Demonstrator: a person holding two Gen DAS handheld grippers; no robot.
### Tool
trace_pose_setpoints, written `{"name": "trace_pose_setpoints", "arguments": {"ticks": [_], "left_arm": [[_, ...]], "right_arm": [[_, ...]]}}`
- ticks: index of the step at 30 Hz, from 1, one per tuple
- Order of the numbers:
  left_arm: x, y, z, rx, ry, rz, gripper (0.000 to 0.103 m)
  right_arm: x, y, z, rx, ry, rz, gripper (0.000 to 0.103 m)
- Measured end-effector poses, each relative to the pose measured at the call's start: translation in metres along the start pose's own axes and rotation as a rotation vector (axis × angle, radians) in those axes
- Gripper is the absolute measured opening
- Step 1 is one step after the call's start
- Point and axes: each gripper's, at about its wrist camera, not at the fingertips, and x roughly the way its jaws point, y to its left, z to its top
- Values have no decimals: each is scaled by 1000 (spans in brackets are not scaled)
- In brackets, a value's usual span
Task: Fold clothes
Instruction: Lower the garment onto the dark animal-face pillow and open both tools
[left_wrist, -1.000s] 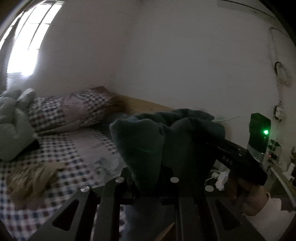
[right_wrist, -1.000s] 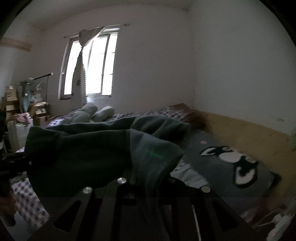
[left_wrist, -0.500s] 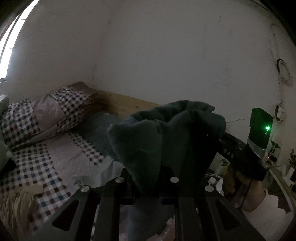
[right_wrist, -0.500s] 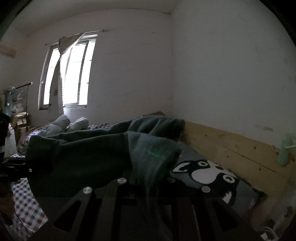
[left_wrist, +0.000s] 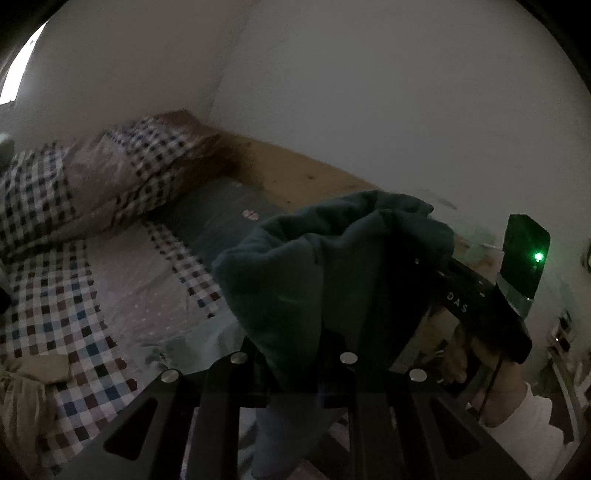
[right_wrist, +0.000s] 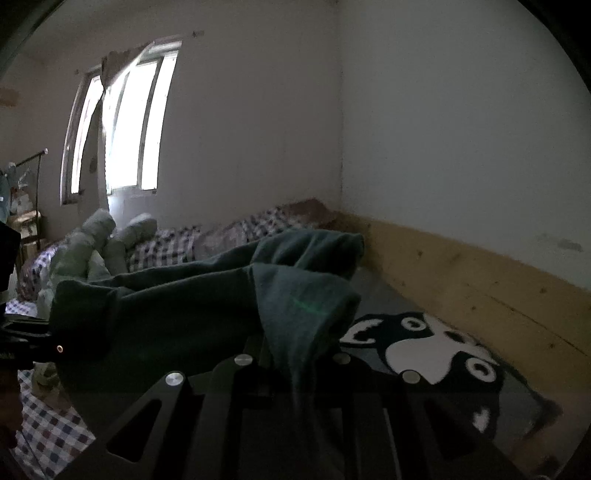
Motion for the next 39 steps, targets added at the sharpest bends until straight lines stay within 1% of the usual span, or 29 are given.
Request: {"name": "trace_pose_setpoints", "arguments": {"ticks": [3, 5, 7, 10, 16, 19, 23, 25, 26, 27, 28, 31, 32, 33, 34, 35, 37, 39], "left_arm": [[30, 30, 8, -52, 23, 9, 16], [58, 55, 12, -90, 60, 22, 16], [83, 77, 13, -122, 88, 47, 16], [114, 104, 10, -149, 118, 84, 16], [180, 166, -16, -243, 221, 144, 17], [207, 187, -30, -244, 272, 174, 17], [230, 209, -42, -271, 299, 181, 18], [236, 213, -45, -268, 302, 186, 20], [239, 216, -46, -266, 303, 188, 22], [240, 215, -48, -258, 304, 198, 28], [241, 215, -49, -243, 299, 210, 29], [239, 213, -52, -211, 289, 246, 45], [236, 214, -51, -208, 286, 267, 57], [233, 216, -50, -205, 282, 288, 68], [230, 217, -50, -202, 278, 309, 72], [225, 221, -48, -206, 271, 329, 74], [211, 226, -44, -225, 253, 337, 75], [193, 224, -40, -219, 225, 325, 75]], "right_arm": [[37, -2, -6, -7, 37, 11, 11], [65, -1, -10, -9, 67, 21, 11], [97, -1, -13, -8, 106, 30, 11], [152, 5, -26, -16, 187, 36, 11], [244, 16, -60, -51, 323, 48, 11], [283, 16, -81, -62, 385, 59, 11], [333, 18, -107, -83, 463, 55, 11], [347, 19, -116, -91, 481, 48, 11], [352, 19, -120, -95, 488, 45, 11], [357, 19, -123, -98, 495, 41, 12], [360, 19, -125, -100, 501, 38, 12], [364, 15, -130, -88, 509, 7, 15], [365, 14, -132, -84, 511, -4, 17], [365, 12, -131, -73, 505, -16, 23], [364, 10, -128, -58, 489, -33, 31], [362, 7, -125, -49, 472, -54, 34], [356, 1, -120, -33, 434, -113, 53], [347, -6, -111, -11, 402, -160, 57]]}}
